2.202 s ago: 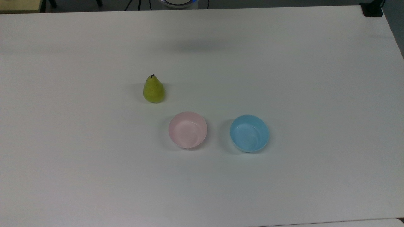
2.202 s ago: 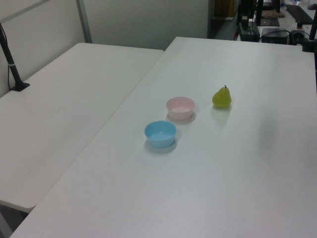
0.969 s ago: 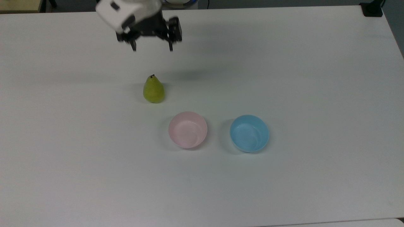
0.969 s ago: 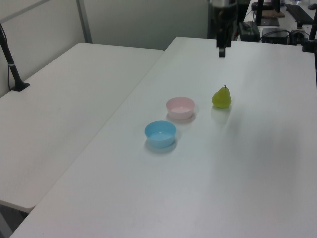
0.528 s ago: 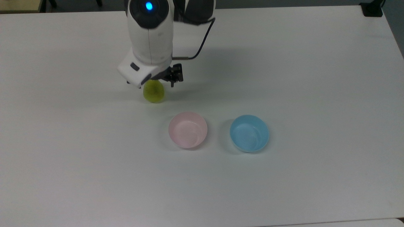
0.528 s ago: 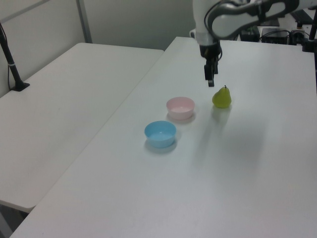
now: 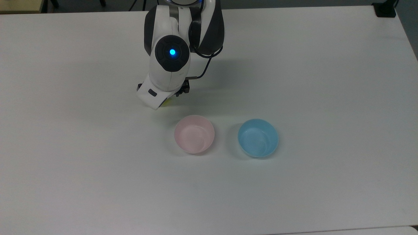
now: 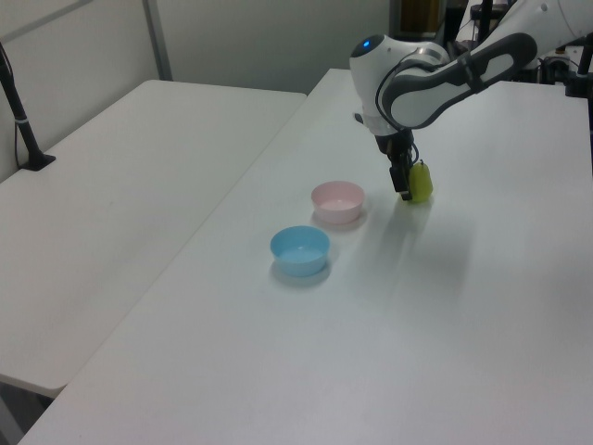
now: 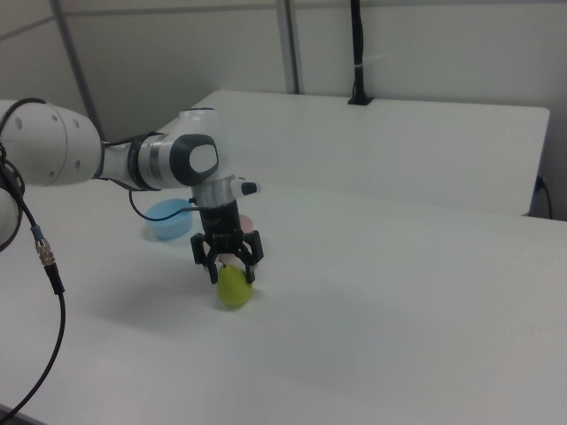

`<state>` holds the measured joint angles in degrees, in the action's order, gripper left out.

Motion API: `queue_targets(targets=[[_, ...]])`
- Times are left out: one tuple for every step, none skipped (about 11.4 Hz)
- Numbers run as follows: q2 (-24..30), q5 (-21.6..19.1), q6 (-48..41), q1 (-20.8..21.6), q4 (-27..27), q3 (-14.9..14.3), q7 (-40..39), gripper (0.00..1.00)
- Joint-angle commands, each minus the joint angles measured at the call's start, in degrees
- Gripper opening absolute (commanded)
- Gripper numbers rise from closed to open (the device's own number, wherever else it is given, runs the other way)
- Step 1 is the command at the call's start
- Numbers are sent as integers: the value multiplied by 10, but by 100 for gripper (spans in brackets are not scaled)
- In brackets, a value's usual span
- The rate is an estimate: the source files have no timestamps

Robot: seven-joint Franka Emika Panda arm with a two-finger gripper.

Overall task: Place the pear in the bowl
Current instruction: 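Close the gripper around the pear and lift it, then carry the held pear over the pink bowl and lower it in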

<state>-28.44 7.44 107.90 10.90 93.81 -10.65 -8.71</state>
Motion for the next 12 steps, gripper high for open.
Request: queue_targets(targets=[[14, 7, 8, 9, 17, -10, -31, 58], [18, 7, 6, 8, 17, -10, -38, 45], [21, 7, -5, 6, 16, -10, -46, 38], [30, 7, -20, 5, 15, -10, -53, 38], [40, 1, -30, 5, 11, -11, -58, 37], [44, -3, -32, 8, 0, -13, -54, 38], [44, -20, -31, 10, -13, -15, -51, 38], [43, -43, -29, 11, -29, -16, -43, 38], [40, -66, -23, 11, -46, -17, -24, 38], [36, -84, -9, 14, -63, -17, 7, 38], [35, -95, 21, 20, -74, -17, 38, 38], [31, -108, 57, 28, -75, -17, 76, 38]])
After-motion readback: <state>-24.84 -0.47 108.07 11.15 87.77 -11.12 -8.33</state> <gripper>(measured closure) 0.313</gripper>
